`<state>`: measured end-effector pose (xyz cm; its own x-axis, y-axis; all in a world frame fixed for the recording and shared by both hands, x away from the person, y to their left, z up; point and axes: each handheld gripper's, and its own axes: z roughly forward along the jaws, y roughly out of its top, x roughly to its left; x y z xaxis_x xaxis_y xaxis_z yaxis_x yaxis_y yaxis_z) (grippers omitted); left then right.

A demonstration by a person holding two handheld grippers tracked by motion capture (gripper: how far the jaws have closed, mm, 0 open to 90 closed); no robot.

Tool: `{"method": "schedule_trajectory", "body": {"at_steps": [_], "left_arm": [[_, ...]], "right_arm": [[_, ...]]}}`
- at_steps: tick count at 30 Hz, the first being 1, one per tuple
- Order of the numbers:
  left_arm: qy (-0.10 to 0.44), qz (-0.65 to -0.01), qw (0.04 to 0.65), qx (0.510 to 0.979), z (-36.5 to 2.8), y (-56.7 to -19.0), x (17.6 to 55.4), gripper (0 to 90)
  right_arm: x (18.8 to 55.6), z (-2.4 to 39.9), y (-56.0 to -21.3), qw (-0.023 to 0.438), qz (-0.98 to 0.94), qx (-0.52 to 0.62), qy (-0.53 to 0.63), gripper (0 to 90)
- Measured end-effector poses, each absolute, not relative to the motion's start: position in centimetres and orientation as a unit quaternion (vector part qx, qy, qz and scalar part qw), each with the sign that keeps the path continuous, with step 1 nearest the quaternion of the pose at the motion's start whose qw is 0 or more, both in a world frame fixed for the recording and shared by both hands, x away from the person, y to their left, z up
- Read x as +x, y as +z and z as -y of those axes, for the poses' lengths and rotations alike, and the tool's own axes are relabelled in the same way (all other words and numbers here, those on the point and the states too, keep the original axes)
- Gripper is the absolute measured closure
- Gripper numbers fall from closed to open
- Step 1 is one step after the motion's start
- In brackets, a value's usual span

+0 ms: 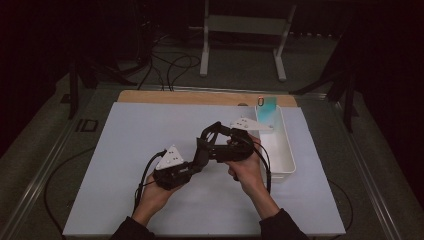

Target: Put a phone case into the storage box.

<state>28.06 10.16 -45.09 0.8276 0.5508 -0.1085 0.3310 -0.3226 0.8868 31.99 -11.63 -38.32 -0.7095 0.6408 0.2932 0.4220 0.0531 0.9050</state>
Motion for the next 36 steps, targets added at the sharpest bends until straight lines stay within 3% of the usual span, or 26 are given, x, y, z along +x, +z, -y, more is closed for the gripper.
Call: {"method": "schedule_trajectory", "body": {"at_steps": [13, 27, 36], "left_arm": [[0.101, -0.265, 0.510, 0.812, -9.8, -45.3, 28.0, 79.3], [0.095, -0.269, 0.511, 0.811, -10.6, -45.1, 28.2, 46.1], [0.133, -0.291, 0.522, 0.791, -12.3, -44.4, 27.7, 15.5]], "right_arm": [[31.6, 11.2, -38.3, 0.103, -0.737, 0.350, 0.569, 12.9], [31.7, 10.9, -38.4, 0.105, -0.741, 0.349, 0.564, 13.0], [31.8, 11.1, -38.5, 0.105, -0.744, 0.350, 0.560, 13.0]]}}
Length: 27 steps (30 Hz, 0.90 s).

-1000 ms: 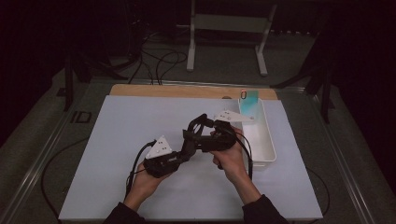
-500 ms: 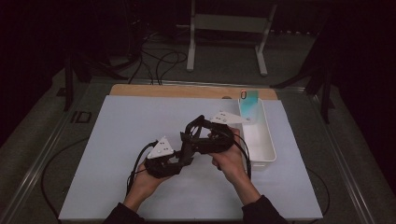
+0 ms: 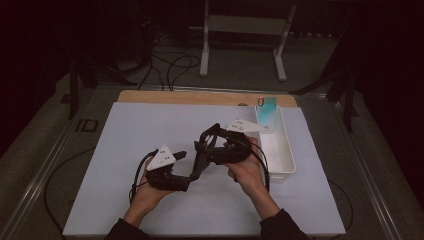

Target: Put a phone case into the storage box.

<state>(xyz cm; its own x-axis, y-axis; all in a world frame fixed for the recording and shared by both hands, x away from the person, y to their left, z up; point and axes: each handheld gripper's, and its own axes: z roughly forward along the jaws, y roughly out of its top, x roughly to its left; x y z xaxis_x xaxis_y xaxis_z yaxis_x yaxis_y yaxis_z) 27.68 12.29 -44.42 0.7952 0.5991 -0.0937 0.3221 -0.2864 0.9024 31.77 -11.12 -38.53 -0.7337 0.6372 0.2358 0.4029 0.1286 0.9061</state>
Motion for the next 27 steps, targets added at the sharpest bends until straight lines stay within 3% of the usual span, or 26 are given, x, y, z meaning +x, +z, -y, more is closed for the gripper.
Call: {"method": "schedule_trajectory", "body": {"at_steps": [10, 27], "left_arm": [[0.177, -0.334, 0.526, 0.762, -15.2, -44.3, 27.9, 1.5], [0.234, -0.385, 0.509, 0.734, -20.7, -46.5, 26.8, 0.6]], "right_arm": [[31.8, 11.1, -38.6, 0.108, -0.747, 0.350, 0.555, 13.0], [31.8, 11.5, -38.5, 0.114, -0.746, 0.352, 0.553, 13.1]]}}
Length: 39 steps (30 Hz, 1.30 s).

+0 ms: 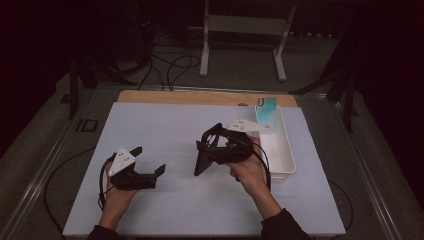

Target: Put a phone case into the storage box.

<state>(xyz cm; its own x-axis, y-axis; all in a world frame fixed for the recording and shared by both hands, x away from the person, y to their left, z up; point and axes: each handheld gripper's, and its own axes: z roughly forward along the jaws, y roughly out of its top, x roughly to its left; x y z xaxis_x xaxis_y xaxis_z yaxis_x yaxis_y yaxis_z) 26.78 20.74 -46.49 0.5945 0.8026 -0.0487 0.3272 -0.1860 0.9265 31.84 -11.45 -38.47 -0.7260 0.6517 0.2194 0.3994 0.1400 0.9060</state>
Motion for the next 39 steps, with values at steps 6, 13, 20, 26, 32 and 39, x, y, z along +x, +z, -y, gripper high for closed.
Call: {"method": "schedule_trajectory", "body": {"at_steps": [6, 13, 20, 26, 32, 39], "left_arm": [[0.251, -0.381, 0.499, 0.737, -21.8, -47.4, 26.0, 0.6], [0.257, -0.392, 0.487, 0.737, -22.7, -48.3, 25.5, 0.6], [0.263, -0.411, 0.484, 0.726, -23.3, -48.7, 25.4, 0.6], [0.262, -0.416, 0.482, 0.725, -23.3, -48.9, 25.5, 0.6], [0.266, -0.420, 0.485, 0.720, -23.4, -48.8, 25.4, 0.6], [0.270, -0.425, 0.488, 0.713, -23.6, -48.7, 25.3, 0.6]], "right_arm": [[31.8, 11.5, -38.3, 0.115, -0.745, 0.354, 0.553, 13.1], [31.8, 11.8, -38.1, 0.120, -0.742, 0.357, 0.555, 13.1], [32.0, 12.4, -37.7, 0.130, -0.736, 0.365, 0.555, 13.1], [32.6, 12.8, -37.0, 0.140, -0.731, 0.372, 0.555, 13.0], [33.5, 13.2, -36.3, 0.153, -0.728, 0.377, 0.552, 13.1], [34.9, 13.8, -35.6, 0.171, -0.722, 0.391, 0.545, 13.1]]}}
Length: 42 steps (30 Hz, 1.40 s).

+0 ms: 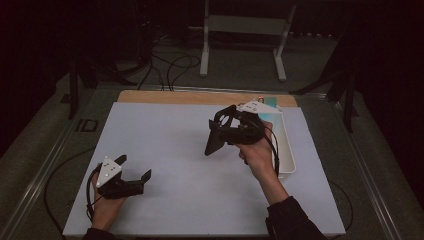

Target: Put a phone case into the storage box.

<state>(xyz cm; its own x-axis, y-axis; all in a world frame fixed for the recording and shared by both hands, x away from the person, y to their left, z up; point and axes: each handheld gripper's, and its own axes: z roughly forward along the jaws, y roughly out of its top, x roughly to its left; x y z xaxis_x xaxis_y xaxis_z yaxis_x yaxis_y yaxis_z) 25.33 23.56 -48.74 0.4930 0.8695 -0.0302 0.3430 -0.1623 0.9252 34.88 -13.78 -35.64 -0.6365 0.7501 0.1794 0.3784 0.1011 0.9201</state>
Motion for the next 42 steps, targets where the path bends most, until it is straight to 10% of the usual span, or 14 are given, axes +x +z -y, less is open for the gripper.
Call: {"method": "schedule_trajectory", "body": {"at_steps": [42], "left_arm": [[0.278, -0.429, 0.491, 0.705, -23.6, -48.6, 25.1, 0.7]], "right_arm": [[39.7, 16.9, -34.5, 0.235, -0.700, 0.445, 0.506, 13.1]]}}
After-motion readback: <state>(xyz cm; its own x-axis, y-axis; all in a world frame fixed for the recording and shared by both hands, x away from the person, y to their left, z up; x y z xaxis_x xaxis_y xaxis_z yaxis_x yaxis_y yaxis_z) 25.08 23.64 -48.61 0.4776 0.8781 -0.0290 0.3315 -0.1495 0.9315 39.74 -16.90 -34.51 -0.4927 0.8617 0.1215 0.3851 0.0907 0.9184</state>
